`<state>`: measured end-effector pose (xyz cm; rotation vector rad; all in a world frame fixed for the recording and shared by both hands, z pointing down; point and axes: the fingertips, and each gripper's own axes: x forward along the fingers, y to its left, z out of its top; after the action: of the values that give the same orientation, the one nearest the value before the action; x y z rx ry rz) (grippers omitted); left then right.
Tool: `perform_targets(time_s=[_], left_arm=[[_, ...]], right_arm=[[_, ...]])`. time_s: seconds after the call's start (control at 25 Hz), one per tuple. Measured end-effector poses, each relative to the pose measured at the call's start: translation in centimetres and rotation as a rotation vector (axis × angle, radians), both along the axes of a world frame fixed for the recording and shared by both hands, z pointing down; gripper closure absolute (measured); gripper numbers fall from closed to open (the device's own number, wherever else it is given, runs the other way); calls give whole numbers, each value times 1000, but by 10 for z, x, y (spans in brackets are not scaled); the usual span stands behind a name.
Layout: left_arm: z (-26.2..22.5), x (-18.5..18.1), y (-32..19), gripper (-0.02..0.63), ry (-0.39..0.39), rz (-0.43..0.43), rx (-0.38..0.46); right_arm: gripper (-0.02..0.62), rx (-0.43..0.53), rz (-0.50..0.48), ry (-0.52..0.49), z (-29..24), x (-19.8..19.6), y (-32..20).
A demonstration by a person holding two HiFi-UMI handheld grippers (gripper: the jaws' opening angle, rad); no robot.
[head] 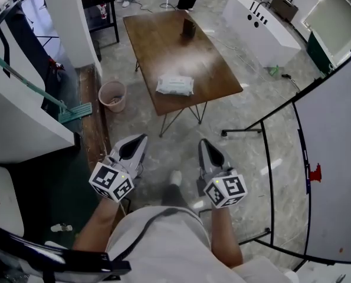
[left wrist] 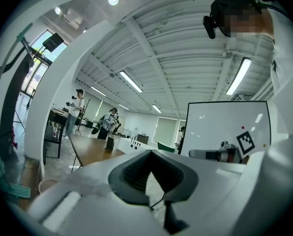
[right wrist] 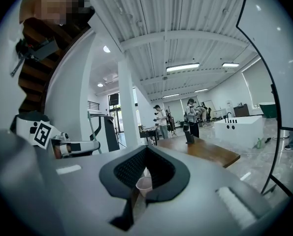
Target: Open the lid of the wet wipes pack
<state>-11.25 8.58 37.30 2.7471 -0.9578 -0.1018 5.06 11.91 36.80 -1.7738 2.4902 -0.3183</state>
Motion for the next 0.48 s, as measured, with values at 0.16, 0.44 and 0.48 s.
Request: perform_targets(time_s=[0.16, 0.44, 0.48], left_arm=[[-5, 31, -31, 601, -21, -3, 16], [-2, 75, -82, 600, -41, -32, -1], [-1, 81, -89, 600, -44, -40, -1]], right_arm=[[586, -10, -30, 4, 2, 23, -37], [586, -31, -106, 20, 6, 56, -97], [586, -33, -118, 20, 6, 60, -106]])
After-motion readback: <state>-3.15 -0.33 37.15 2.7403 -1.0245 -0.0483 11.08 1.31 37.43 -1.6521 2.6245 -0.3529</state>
